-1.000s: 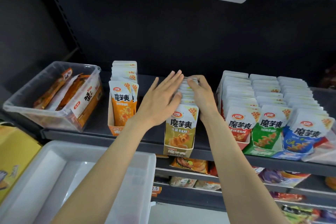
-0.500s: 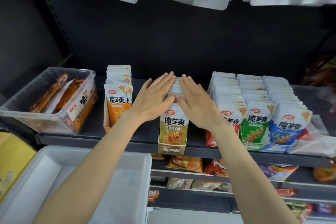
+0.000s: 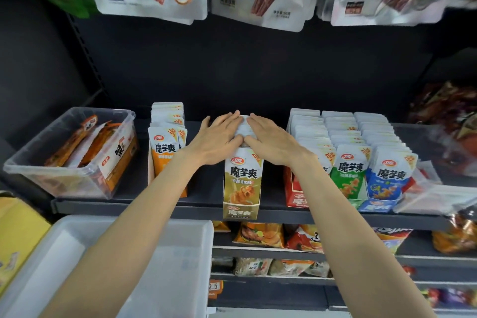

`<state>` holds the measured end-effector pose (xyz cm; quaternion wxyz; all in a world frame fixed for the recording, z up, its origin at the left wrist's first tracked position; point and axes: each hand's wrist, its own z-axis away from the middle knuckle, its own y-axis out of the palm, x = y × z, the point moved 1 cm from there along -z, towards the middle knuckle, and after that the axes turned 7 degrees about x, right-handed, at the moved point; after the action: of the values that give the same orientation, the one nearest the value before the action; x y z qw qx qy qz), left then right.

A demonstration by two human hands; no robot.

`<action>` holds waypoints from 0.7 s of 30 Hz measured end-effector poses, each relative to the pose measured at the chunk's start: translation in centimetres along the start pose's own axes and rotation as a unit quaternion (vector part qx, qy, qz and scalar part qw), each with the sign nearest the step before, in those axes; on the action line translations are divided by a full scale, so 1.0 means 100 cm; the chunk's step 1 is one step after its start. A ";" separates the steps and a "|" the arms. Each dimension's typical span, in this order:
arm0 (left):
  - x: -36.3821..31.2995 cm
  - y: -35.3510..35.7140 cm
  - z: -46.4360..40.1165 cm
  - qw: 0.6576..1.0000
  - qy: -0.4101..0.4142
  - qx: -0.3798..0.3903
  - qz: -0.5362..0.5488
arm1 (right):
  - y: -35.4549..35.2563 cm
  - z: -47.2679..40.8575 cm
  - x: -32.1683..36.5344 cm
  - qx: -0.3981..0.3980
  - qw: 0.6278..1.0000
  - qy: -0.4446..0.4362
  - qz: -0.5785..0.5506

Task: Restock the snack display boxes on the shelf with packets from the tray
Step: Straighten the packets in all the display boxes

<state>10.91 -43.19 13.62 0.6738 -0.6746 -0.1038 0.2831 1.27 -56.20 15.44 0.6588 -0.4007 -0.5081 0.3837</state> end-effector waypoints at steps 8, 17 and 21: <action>-0.013 0.021 0.018 0.920 -0.004 -0.147 0.363 | 0.045 0.068 0.017 -0.151 0.934 0.014 -0.323; -0.040 0.052 0.059 0.768 -0.046 -0.106 0.630 | 0.073 0.051 0.019 -0.118 0.875 -0.053 -0.467; -0.046 0.058 0.059 0.782 -0.030 -0.095 0.615 | 0.072 0.053 0.016 -0.110 0.877 -0.105 -0.457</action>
<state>2.70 -40.98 9.55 0.2855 -0.6473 0.2868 0.6459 -4.33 -51.25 10.32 0.6550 -0.1512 -0.7400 0.0219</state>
